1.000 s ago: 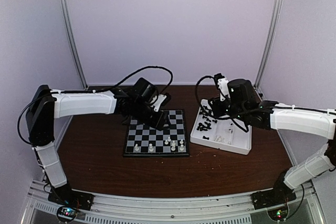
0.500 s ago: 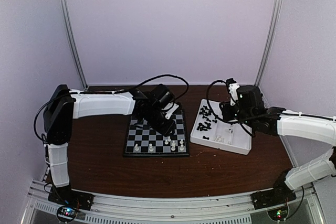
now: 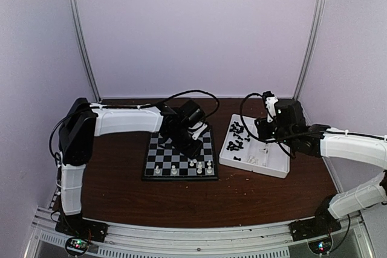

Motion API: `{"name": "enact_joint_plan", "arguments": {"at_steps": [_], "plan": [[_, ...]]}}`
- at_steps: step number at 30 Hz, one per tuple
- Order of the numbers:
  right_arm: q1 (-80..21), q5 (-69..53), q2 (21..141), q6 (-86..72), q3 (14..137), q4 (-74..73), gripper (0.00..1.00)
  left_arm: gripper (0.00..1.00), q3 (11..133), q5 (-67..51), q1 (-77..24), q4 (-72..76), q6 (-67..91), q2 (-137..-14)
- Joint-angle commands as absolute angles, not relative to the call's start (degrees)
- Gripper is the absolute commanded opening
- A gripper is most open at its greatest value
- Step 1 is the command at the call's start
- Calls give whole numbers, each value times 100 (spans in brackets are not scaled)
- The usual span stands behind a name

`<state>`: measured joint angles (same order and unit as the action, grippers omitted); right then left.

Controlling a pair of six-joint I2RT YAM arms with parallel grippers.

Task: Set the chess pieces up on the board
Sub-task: Pick up the chess piece from the chessboard.

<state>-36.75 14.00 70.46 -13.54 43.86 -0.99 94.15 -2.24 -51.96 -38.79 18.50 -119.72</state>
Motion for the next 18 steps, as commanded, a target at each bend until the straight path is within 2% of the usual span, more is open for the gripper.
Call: {"name": "enact_joint_plan", "arguments": {"at_steps": [1, 18], "plan": [[-3623, 1478, 6955, -1389, 4342, -17, 33, 30, 9638, -100, -5192, -4049, 1805, -12126], [-3541, 1428, 7014, -1371, 4342, -15, 33, 26, 9803, -124, -5191, -4143, 1793, -12354]]}}
